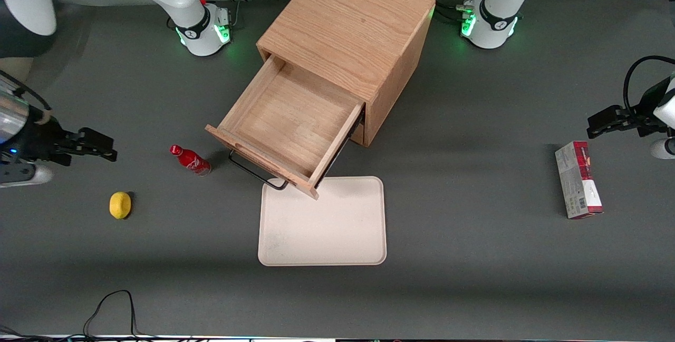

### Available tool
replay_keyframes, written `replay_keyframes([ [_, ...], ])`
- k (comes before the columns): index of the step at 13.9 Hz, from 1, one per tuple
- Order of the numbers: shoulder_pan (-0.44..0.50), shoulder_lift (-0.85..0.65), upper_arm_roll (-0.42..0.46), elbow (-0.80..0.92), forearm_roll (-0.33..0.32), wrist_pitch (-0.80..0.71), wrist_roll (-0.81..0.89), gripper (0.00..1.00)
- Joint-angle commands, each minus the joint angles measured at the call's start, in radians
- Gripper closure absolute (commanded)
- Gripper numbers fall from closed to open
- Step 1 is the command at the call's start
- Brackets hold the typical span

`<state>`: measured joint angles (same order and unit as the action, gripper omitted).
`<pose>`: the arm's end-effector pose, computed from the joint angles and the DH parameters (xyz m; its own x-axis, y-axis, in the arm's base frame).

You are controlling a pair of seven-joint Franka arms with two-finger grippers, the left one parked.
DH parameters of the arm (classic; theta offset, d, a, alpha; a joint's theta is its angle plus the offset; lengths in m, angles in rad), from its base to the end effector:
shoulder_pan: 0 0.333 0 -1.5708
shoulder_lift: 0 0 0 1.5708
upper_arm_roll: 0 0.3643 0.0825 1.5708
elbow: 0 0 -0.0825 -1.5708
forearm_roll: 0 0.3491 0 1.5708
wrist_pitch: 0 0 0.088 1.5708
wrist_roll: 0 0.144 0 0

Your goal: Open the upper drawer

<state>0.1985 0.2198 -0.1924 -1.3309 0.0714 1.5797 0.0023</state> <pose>0.5980 0.0286 0.6207 0.9994 0.0091 0.0328 0.0100 -0.9995 -0.0298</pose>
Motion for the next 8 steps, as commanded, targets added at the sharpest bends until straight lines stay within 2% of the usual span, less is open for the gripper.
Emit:
replay_keyframes([
  [1,-0.149,-0.151,0.134,-0.198,-0.019,0.082,0.054,0.00],
  [4,-0.200,-0.158,0.142,-0.208,-0.021,0.082,0.047,0.00],
  [6,-0.203,-0.151,0.142,-0.208,-0.060,0.079,0.044,0.00],
  [8,-0.202,-0.149,0.139,-0.203,-0.062,0.072,0.044,0.00],
])
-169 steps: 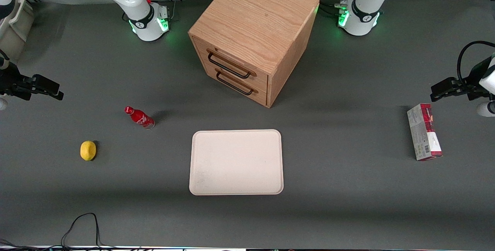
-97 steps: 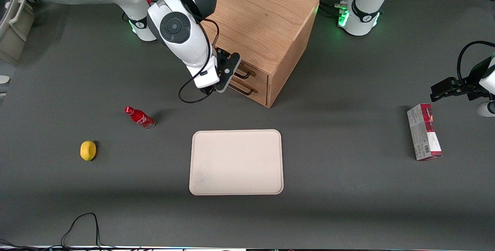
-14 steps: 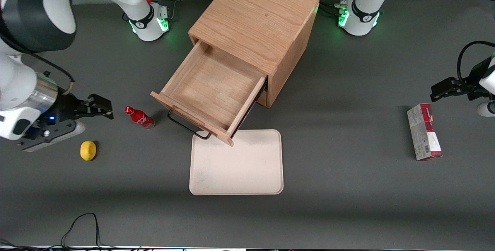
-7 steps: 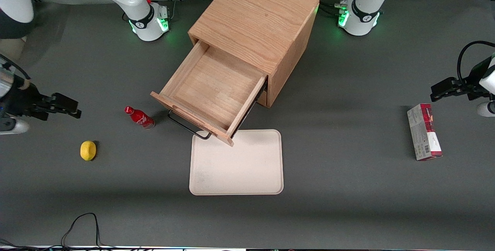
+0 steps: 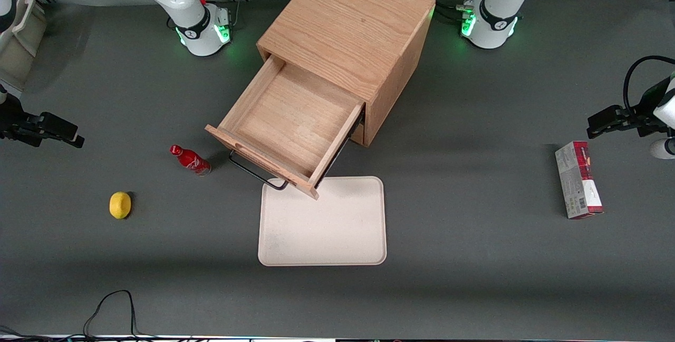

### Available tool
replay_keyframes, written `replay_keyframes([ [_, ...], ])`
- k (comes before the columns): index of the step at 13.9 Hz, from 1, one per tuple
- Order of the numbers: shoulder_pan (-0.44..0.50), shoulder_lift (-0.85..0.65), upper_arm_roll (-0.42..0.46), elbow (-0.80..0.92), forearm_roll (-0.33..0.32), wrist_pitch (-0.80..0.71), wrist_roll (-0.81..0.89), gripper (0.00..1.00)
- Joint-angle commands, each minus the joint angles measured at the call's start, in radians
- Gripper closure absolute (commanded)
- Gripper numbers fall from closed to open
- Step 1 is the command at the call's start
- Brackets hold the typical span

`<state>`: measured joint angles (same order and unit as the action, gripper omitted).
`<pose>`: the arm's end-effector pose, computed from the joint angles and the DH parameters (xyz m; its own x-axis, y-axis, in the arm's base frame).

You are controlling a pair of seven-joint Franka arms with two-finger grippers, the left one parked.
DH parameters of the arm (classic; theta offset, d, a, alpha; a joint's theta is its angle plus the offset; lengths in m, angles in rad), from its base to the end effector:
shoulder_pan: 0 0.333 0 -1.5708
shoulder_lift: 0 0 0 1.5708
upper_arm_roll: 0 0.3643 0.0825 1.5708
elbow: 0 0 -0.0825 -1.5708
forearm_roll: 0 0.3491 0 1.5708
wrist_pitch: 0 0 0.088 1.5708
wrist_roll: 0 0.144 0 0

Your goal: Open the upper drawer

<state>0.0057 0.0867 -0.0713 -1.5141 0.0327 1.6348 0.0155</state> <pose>0.5572 -0.0302 0.6200 0.9960 -0.0826 0.0338 -0.0817 -0.9963 -0.0270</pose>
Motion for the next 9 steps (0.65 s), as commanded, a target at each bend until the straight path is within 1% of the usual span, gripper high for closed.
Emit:
replay_keyframes([
  [1,-0.007,-0.012,0.018,-0.012,-0.023,0.017,0.030,0.00],
  [4,-0.007,-0.010,0.013,-0.006,-0.025,0.013,0.027,0.00],
  [6,0.019,-0.010,-0.007,-0.006,-0.025,0.011,0.030,0.00],
  [7,0.039,-0.010,-0.031,-0.006,-0.023,0.011,0.037,0.00],
  [9,0.039,-0.010,-0.035,-0.006,-0.023,0.011,0.040,0.00],
])
